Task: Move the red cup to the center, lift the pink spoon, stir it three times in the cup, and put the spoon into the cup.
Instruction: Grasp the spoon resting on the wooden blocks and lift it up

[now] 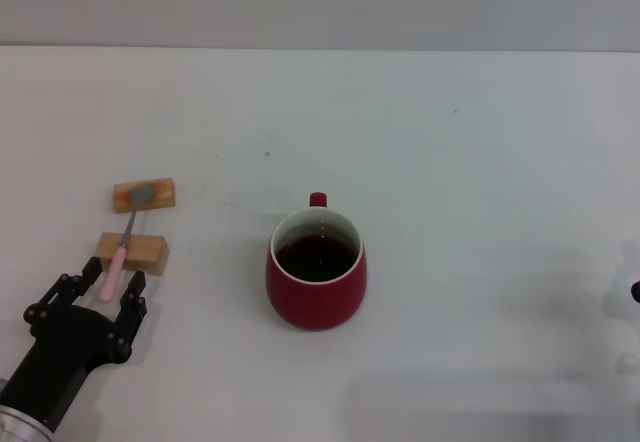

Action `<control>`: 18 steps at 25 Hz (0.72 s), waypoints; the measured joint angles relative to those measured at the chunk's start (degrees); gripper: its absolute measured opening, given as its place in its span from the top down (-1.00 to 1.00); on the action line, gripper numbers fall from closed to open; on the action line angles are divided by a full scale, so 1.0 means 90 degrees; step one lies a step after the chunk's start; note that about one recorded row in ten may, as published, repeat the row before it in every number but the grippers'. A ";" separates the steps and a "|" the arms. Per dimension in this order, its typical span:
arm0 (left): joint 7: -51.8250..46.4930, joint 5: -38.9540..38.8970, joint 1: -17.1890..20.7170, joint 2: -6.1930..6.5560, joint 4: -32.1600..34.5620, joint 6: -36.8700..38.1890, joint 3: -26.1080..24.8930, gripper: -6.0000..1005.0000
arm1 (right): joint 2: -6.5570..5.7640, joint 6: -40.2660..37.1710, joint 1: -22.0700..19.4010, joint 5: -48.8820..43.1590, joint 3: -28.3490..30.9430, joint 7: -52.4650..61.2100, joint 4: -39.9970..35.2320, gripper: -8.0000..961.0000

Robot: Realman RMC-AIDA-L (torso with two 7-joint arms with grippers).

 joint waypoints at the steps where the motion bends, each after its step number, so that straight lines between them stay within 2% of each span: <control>1: -0.0007 0.0001 0.0000 0.0000 0.0000 -0.0001 0.0000 0.00 | -0.0001 0.0000 0.0000 0.0000 0.0000 0.0000 0.0000 0.98; 18: -0.0035 -0.0022 -0.0001 0.0000 0.0000 -0.0023 -0.0038 0.01 | 0.0000 0.0000 -0.0010 0.0000 -0.0008 0.0000 -0.0005 0.98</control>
